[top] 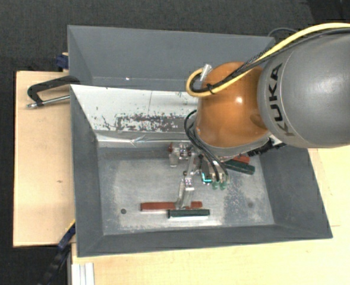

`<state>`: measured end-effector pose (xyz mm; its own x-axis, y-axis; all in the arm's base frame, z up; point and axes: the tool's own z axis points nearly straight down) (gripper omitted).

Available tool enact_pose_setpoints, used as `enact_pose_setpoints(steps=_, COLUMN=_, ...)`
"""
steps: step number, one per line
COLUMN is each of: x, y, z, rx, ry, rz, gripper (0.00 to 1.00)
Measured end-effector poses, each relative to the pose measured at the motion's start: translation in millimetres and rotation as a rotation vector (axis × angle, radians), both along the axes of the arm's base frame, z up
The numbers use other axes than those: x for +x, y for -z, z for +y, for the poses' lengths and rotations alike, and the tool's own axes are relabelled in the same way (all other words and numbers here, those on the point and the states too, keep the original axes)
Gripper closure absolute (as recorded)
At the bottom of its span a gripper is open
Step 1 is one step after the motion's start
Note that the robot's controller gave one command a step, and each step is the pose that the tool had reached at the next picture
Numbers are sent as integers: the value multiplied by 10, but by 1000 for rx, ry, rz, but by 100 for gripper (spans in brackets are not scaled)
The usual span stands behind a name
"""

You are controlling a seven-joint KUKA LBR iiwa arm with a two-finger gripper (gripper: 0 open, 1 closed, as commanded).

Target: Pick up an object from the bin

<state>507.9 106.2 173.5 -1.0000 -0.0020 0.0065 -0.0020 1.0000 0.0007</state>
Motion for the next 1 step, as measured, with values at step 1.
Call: enact_pose_setpoints(steps=1, x=13, y=-35, z=-6, rx=1, ry=1, rz=-7, gripper=0)
